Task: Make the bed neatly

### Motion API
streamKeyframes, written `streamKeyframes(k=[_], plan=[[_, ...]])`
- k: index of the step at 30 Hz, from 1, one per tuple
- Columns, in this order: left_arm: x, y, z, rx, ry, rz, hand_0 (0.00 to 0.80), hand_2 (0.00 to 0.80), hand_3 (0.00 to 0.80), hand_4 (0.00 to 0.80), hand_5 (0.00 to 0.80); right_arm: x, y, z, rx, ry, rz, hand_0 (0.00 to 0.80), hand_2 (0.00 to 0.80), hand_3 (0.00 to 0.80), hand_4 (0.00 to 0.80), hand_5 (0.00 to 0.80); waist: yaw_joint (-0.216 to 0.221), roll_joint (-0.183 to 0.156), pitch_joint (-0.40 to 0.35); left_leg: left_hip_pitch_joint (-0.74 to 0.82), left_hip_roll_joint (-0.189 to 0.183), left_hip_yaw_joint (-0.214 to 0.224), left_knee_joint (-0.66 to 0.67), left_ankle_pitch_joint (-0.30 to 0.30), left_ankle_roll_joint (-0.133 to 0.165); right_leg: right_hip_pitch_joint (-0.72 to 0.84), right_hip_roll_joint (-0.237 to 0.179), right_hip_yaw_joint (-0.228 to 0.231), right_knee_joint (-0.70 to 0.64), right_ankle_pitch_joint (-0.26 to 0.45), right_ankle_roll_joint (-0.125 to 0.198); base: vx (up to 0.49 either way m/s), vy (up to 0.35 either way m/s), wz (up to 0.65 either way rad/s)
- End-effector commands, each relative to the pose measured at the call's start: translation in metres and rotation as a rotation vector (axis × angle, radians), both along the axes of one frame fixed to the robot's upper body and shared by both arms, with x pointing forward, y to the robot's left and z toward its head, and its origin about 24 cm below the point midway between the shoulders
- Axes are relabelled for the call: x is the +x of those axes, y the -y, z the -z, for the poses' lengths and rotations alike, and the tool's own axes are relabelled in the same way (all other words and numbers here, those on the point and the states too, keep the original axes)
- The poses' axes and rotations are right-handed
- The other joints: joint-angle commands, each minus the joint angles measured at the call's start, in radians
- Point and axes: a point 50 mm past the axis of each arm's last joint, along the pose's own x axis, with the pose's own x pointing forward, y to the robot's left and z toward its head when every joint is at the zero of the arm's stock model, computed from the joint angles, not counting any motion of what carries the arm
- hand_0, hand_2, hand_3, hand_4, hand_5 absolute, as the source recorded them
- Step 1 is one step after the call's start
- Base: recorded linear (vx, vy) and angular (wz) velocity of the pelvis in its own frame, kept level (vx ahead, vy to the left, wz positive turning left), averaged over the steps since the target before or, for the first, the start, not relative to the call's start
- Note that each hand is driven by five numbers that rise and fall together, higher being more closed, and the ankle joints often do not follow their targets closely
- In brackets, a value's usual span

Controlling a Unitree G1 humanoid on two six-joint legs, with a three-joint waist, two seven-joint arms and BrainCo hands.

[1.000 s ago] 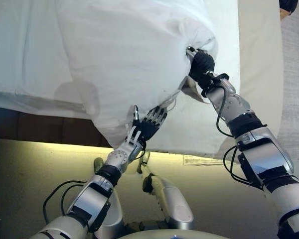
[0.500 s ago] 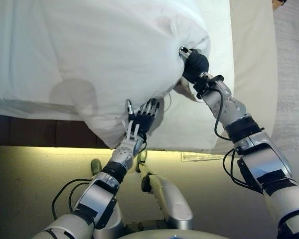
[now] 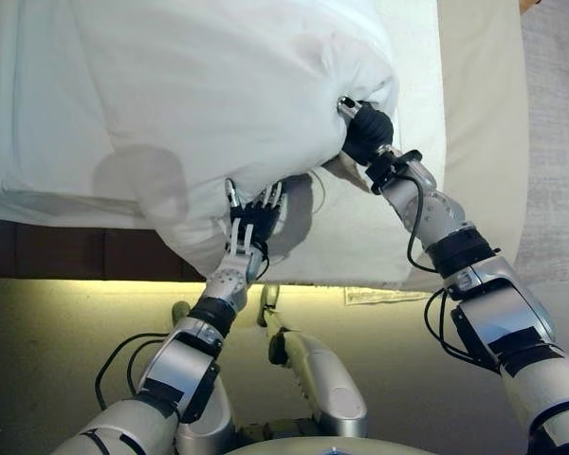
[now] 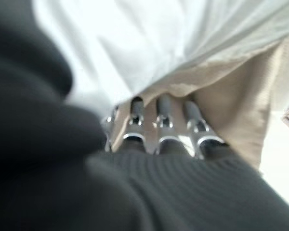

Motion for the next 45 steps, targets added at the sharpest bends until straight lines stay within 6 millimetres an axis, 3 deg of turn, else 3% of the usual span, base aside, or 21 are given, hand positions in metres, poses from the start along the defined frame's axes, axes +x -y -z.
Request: streamKeyframes(k=[1, 3, 4, 5, 6, 7, 20, 21, 22, 25, 26, 31, 34, 35, 36, 37, 42, 45], plan=[[0.026, -0.023, -0.054, -0.016, 0.138, -0.088, 0.0, 0.0, 0.0, 0.0, 0.0, -0.018, 0.003, -0.057, 0.078, 0.259, -0.092, 0.8, 0.8, 0.8, 0.8, 0.8, -0.017, -0.044, -0.005, -0.015, 0.037, 0.024, -0.028, 0.039, -0.004, 0.048, -0.072, -0.025, 0.115, -0.147, 0.118, 0.0, 0.0, 0.0], [0.028, -0.025, -0.059, -0.008, 0.154, -0.088, 0.129, 0.129, 0.129, 0.129, 0.129, -0.018, 0.0, -0.053, 0.061, 0.245, -0.098, 0.8, 0.8, 0.8, 0.8, 0.8, -0.018, -0.041, -0.007, -0.009, 0.035, 0.027, -0.035, 0.041, -0.004, 0.052, -0.073, -0.026, 0.112, -0.147, 0.118, 0.0, 0.0, 0.0], [0.028, -0.025, -0.06, -0.007, 0.16, -0.088, 0.402, 0.402, 0.402, 0.402, 0.402, -0.018, 0.0, -0.051, 0.055, 0.24, -0.102, 0.8, 0.8, 0.8, 0.8, 0.8, -0.019, -0.04, -0.008, -0.005, 0.034, 0.027, -0.037, 0.042, -0.005, 0.054, -0.073, -0.026, 0.111, -0.147, 0.118, 0.0, 0.0, 0.0], [0.028, -0.025, -0.061, -0.005, 0.164, -0.086, 0.43, 0.43, 0.43, 0.43, 0.43, -0.018, 0.0, -0.049, 0.052, 0.237, -0.105, 0.8, 0.8, 0.8, 0.8, 0.8, -0.019, -0.039, -0.009, -0.003, 0.033, 0.027, -0.039, 0.042, -0.005, 0.056, -0.074, -0.025, 0.109, -0.147, 0.118, 0.0, 0.0, 0.0], [0.028, -0.024, -0.062, -0.005, 0.17, -0.084, 0.722, 0.722, 0.722, 0.722, 0.722, -0.017, -0.001, -0.047, 0.047, 0.231, -0.11, 0.8, 0.8, 0.8, 0.8, 0.8, -0.019, -0.038, -0.01, 0.0, 0.033, 0.027, -0.04, 0.041, -0.005, 0.058, -0.074, -0.026, 0.108, -0.148, 0.119, 0.0, 0.0, 0.0], [0.028, -0.023, -0.063, -0.006, 0.178, -0.084, 0.8, 0.8, 0.8, 0.8, 0.8, -0.017, -0.001, -0.045, 0.038, 0.225, -0.115, 0.8, 0.8, 0.8, 0.8, 0.8, -0.019, -0.036, -0.012, 0.003, 0.032, 0.028, -0.043, 0.041, -0.005, 0.062, -0.074, -0.026, 0.106, -0.148, 0.119, 0.0, 0.0, 0.0], [0.03, -0.02, -0.074, 0.002, 0.221, -0.08, 0.8, 0.8, 0.8, 0.8, 0.8, -0.011, -0.003, -0.025, -0.069, 0.139, -0.1, 0.8, 0.8, 0.8, 0.8, 0.8, -0.015, -0.005, -0.03, 0.029, 0.011, 0.026, -0.058, 0.045, -0.007, 0.085, -0.09, -0.028, 0.097, -0.151, 0.122, 0.003, 0.023, 0.0], [0.03, -0.02, -0.075, 0.003, 0.221, -0.079, 0.8, 0.8, 0.8, 0.8, 0.8, -0.01, -0.002, -0.023, -0.077, 0.13, -0.097, 0.587, 0.587, 0.587, 0.587, 0.587, -0.015, -0.002, -0.032, 0.031, 0.009, 0.026, -0.06, 0.045, -0.007, 0.088, -0.091, -0.029, 0.096, -0.151, 0.122, -0.085, 0.051, -0.02], [0.03, -0.02, -0.076, 0.003, 0.223, -0.078, 0.8, 0.8, 0.8, 0.8, 0.8, -0.009, -0.003, -0.022, -0.086, 0.119, -0.087, 0.0, 0.0, 0.0, 0.0, 0.0, -0.014, -0.004, -0.028, 0.022, 0.002, 0.035, -0.062, 0.071, 0.002, 0.08, -0.099, -0.038, 0.094, -0.131, 0.114, 0.002, 0.053, -0.03], [0.031, -0.022, -0.079, 0.008, 0.225, -0.077, 0.8, 0.8, 0.8, 0.8, 0.8, -0.007, -0.001, -0.018, -0.105, 0.084, -0.077, 0.0, 0.0, 0.0, 0.0, 0.0, -0.014, 0.007, -0.04, 0.038, -0.003, 0.022, -0.065, 0.047, -0.005, 0.092, -0.099, -0.029, 0.096, -0.151, 0.124, 0.002, 0.055, -0.06], [0.031, -0.021, -0.079, 0.008, 0.229, -0.075, 0.8, 0.8, 0.8, 0.8, 0.8, -0.006, 0.001, -0.013, -0.117, 0.059, -0.069, 0.0, 0.0, 0.0, 0.0, 0.0, -0.011, 0.007, -0.038, 0.031, -0.009, 0.03, -0.065, 0.07, 0.003, 0.086, -0.108, -0.04, 0.095, -0.133, 0.117, -0.087, 0.06, -0.02], [0.031, -0.024, -0.079, 0.008, 0.225, -0.085, 0.8, 0.8, 0.8, 0.8, 0.8, -0.004, 0.004, 0.007, -0.209, -0.023, -0.052, 0.0, 0.0, 0.0, 0.0, 0.0, -0.005, 0.019, -0.053, 0.054, -0.022, 0.023, -0.084, 0.072, 0.005, 0.105, -0.119, -0.045, 0.092, -0.137, 0.122, -0.015, 0.074, 0.02], [0.028, -0.032, -0.072, 0.008, 0.216, -0.094, 0.8, 0.8, 0.8, 0.8, 0.8, -0.006, 0.014, 0.039, -0.227, -0.135, -0.056, 0.0, 0.0, 0.0, 0.0, 0.0, 0.004, 0.035, -0.075, 0.084, -0.035, 0.018, -0.109, 0.074, 0.007, 0.13, -0.13, -0.047, 0.085, -0.142, 0.127, 0.014, 0.085, 0.08], [0.028, -0.032, -0.072, 0.008, 0.216, -0.094, 0.8, 0.8, 0.8, 0.8, 0.8, -0.006, 0.014, 0.039, -0.226, -0.135, -0.056, 0.0, 0.0, 0.0, 0.0, 0.0, 0.004, 0.035, -0.075, 0.085, -0.036, 0.018, -0.11, 0.075, 0.007, 0.131, -0.13, -0.047, 0.084, -0.141, 0.127, 0.032, 0.105, 0.08], [0.025, -0.039, -0.065, 0.007, 0.205, -0.106, 0.8, 0.8, 0.8, 0.8, 0.8, -0.011, 0.019, 0.064, -0.23, -0.211, -0.072, 0.0, 0.0, 0.0, 0.0, 0.0, 0.006, 0.046, -0.091, 0.103, -0.041, 0.017, -0.124, 0.075, 0.008, 0.145, -0.137, -0.047, 0.079, -0.143, 0.131, 0.027, 0.083, 0.08], [0.024, -0.04, -0.063, 0.007, 0.203, -0.107, 0.8, 0.8, 0.8, 0.8, 0.8, -0.012, 0.02, 0.067, -0.232, -0.22, -0.073, 0.0, 0.0, 0.0, 0.0, 0.0, 0.007, 0.046, -0.094, 0.107, -0.042, 0.017, -0.127, 0.075, 0.009, 0.148, -0.138, -0.047, 0.078, -0.143, 0.132, 0.054, 0.143, 0.06], [0.01, -0.056, -0.035, -0.013, 0.167, -0.149, 0.8, 0.8, 0.8, 0.8, 0.8, -0.044, 0.033, 0.15, -0.256, -0.466, -0.1, 0.0, 0.0, 0.0, 0.0, 0.0, 0.012, 0.078, -0.158, 0.177, -0.065, 0.015, -0.176, 0.072, 0.015, 0.208, -0.153, -0.048, 0.046, -0.145, 0.142, 0.068, 0.111, 0.05], [-0.001, -0.062, -0.019, 0.003, 0.157, -0.162, 0.8, 0.8, 0.8, 0.8, 0.8, -0.068, 0.04, 0.188, -0.243, -0.58, -0.103, 0.0, 0.0, 0.0, 0.0, 0.0, 0.013, 0.097, -0.192, 0.214, -0.075, 0.014, -0.197, 0.07, 0.02, 0.24, -0.158, -0.049, 0.037, -0.148, 0.146, 0.08, 0.117, 0.0]])
